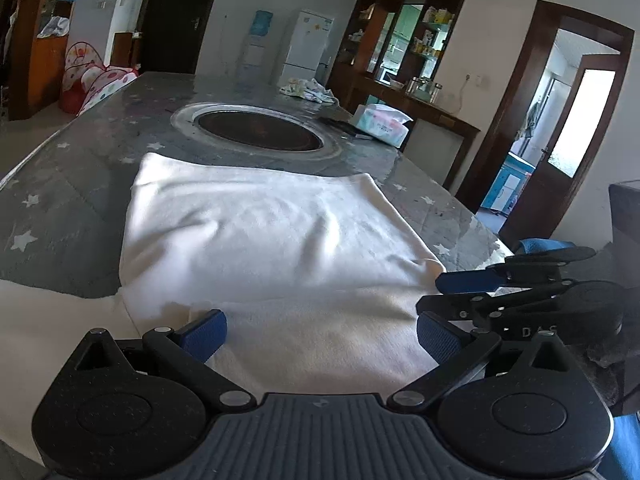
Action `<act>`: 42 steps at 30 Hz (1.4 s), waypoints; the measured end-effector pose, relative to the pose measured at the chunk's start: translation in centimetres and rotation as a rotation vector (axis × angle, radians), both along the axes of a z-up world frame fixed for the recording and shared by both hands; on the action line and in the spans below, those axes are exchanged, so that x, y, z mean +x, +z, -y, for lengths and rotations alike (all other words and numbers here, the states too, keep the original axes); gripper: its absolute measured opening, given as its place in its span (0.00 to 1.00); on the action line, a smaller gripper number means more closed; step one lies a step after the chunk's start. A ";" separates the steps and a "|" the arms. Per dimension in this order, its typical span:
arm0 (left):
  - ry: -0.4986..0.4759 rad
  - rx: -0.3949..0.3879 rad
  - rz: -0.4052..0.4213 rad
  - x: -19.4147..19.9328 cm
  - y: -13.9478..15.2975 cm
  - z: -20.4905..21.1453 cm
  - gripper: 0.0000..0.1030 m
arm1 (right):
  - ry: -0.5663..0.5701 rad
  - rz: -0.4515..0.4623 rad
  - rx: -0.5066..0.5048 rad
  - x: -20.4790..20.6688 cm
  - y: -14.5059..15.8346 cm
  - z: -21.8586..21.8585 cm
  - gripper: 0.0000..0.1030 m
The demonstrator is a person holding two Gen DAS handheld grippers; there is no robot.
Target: Fold clothes
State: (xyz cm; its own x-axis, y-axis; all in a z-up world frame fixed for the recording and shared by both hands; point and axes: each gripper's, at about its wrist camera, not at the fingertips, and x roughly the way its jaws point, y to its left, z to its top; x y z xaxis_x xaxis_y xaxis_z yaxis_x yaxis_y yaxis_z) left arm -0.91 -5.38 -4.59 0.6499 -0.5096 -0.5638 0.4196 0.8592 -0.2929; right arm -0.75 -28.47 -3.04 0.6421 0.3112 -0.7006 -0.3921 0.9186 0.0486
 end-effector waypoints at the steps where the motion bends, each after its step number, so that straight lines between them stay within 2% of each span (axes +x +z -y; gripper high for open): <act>1: -0.002 -0.001 0.002 -0.1 0.0 -0.1 1.00 | 0.006 0.003 -0.007 -0.1 0.0 -0.2 0.43; 5: 0.048 -0.011 0.015 -0.7 0.5 -1.5 1.00 | 0.032 0.030 -0.044 -0.6 0.3 -1.1 0.50; 7: 0.085 -0.015 0.024 -0.9 0.9 -2.5 1.00 | 0.049 0.045 -0.050 -1.0 0.3 -1.6 0.51; 10: 0.177 0.006 0.046 -1.2 1.3 -4.4 1.00 | 0.068 0.045 -0.061 -1.3 0.1 -2.3 0.55; 16: 0.424 0.089 0.076 -1.2 1.8 -9.1 1.00 | 0.098 0.042 -0.082 -1.9 -0.3 -3.4 0.57; 20: 0.610 0.124 0.067 -0.8 1.8 -12.7 1.00 | 0.101 0.050 -0.078 -2.2 0.0 -3.6 0.60; 25: 0.782 0.153 0.047 0.1 1.2 -16.9 1.00 | 0.096 0.059 -0.081 -2.4 0.3 -3.6 0.63; 28: 0.847 0.140 0.023 0.8 0.6 -19.5 1.00 | 0.093 0.063 -0.077 -2.5 0.5 -3.6 0.64; 32: 0.909 0.055 -0.029 1.3 -0.2 -22.4 1.00 | 0.090 0.070 -0.072 -2.7 0.7 -3.7 0.65; 36: 0.921 -0.030 -0.070 1.2 -1.2 -24.5 0.99 | 0.085 0.073 -0.066 -2.8 0.9 -3.6 0.66; 39: 0.914 -0.082 -0.097 1.0 -2.1 -25.2 0.88 | 0.081 0.074 -0.064 -2.7 0.9 -3.6 0.66; 42: 0.907 -0.120 -0.114 0.9 -2.4 -25.7 0.73 | 0.078 0.075 -0.060 -2.8 1.0 -3.7 0.66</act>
State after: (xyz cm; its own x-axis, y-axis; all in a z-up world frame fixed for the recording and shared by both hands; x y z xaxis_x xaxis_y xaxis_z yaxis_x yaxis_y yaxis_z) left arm -0.02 20.32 -7.00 0.7725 0.1089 -0.6256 -0.4368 0.8062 -0.3991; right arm -3.53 -24.78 -2.07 0.6688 0.3214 -0.6704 -0.4632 0.8854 -0.0377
